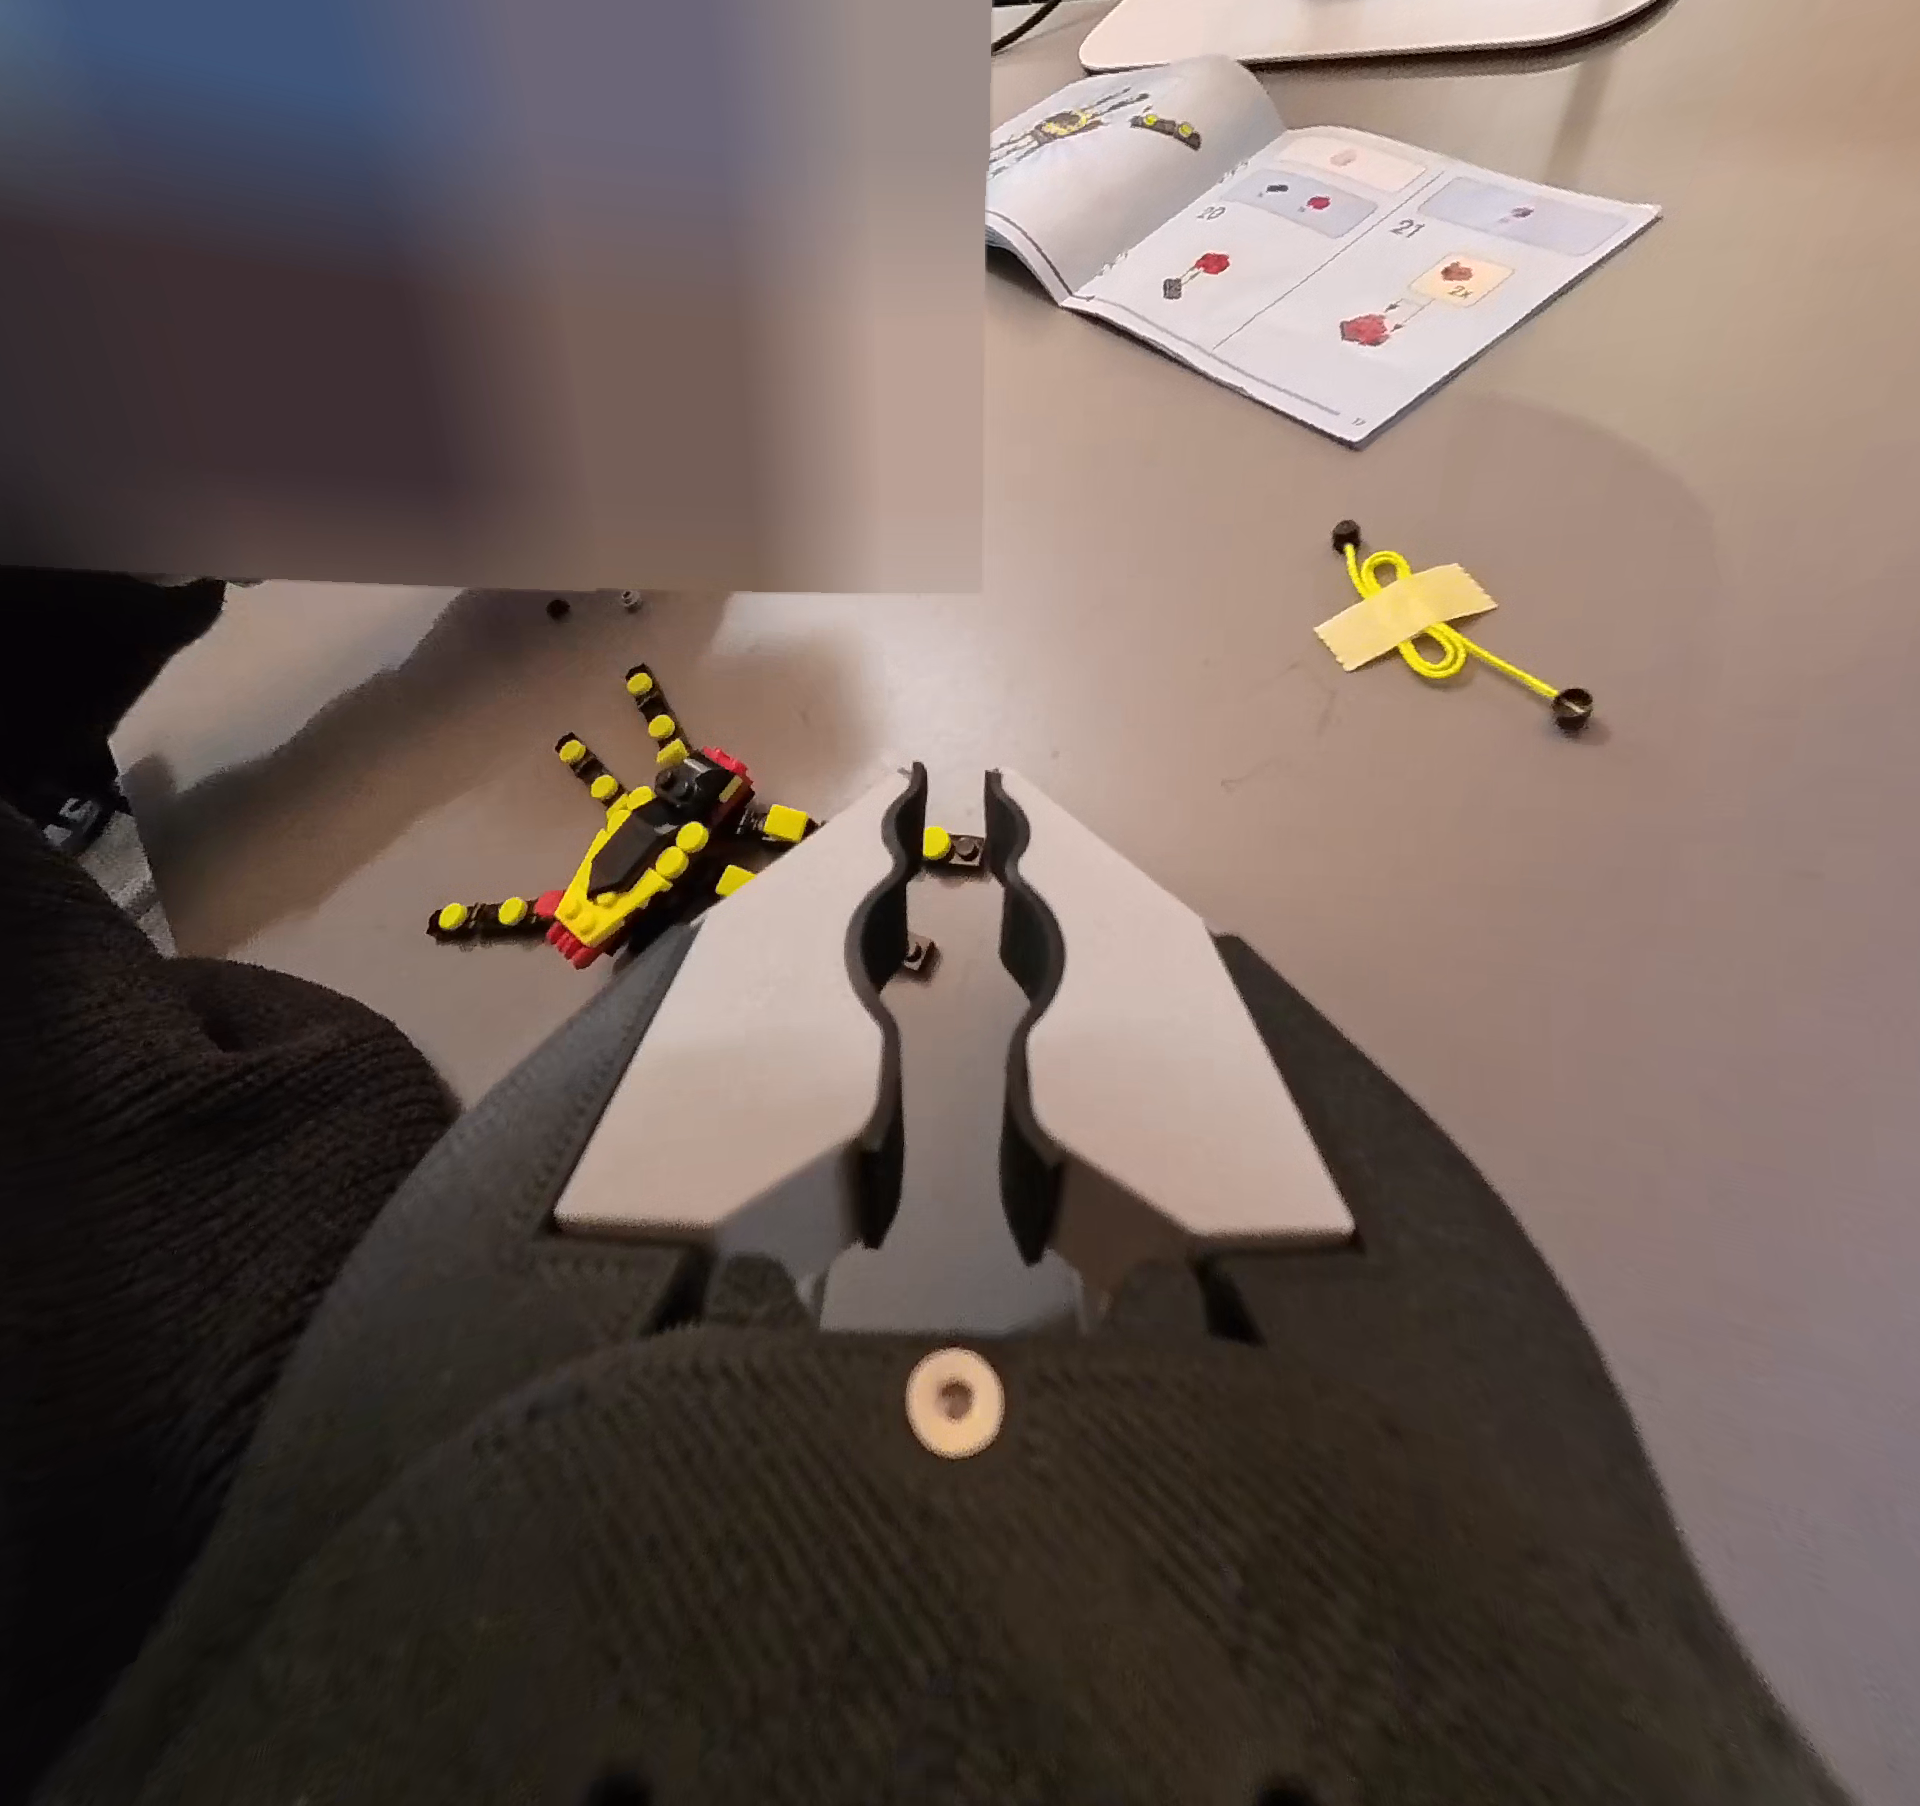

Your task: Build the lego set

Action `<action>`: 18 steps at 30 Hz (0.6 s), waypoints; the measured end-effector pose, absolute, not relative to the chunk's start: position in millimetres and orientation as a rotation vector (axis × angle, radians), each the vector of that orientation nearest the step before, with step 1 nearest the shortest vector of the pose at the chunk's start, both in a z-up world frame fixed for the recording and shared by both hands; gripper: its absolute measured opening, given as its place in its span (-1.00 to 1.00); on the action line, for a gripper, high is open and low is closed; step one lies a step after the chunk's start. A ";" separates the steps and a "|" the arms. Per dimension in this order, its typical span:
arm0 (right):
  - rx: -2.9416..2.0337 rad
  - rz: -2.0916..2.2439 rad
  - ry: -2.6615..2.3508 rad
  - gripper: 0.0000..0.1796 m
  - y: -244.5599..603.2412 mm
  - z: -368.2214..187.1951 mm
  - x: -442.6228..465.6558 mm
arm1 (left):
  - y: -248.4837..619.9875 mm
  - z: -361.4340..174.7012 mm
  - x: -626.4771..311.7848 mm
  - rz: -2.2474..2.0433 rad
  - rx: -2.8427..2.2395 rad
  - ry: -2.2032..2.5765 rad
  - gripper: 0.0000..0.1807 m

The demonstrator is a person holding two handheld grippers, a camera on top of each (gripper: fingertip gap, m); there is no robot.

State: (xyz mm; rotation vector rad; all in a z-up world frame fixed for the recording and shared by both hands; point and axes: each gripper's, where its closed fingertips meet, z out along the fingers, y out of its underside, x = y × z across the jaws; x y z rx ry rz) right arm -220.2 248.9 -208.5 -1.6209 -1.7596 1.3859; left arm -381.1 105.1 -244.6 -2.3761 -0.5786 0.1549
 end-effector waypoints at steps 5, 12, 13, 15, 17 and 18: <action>-1.625 1.390 -1.759 -0.90 248.9 -208.8 -220.3 | 109.5 -246.3 -384.4 0.196 -2.372 -0.578 -0.81; -1.620 1.392 -1.755 -0.90 249.3 -207.4 -219.8 | 109.4 -246.9 -382.9 0.222 -2.390 -0.558 -0.87; -1.619 1.392 -1.754 -0.90 249.4 -207.3 -219.8 | 109.3 -246.8 -382.8 0.222 -2.390 -0.558 -0.86; -1.619 1.392 -1.753 -0.90 249.5 -207.1 -219.8 | 109.8 -245.7 -382.1 0.218 -2.386 -0.555 -0.84; -1.620 1.393 -1.754 -0.90 249.4 -207.3 -219.9 | 110.4 -243.9 -381.4 0.214 -2.378 -0.556 -0.84; -1.620 1.393 -1.754 -0.90 249.3 -207.5 -220.0 | 110.2 -243.8 -381.2 0.213 -2.380 -0.557 -0.84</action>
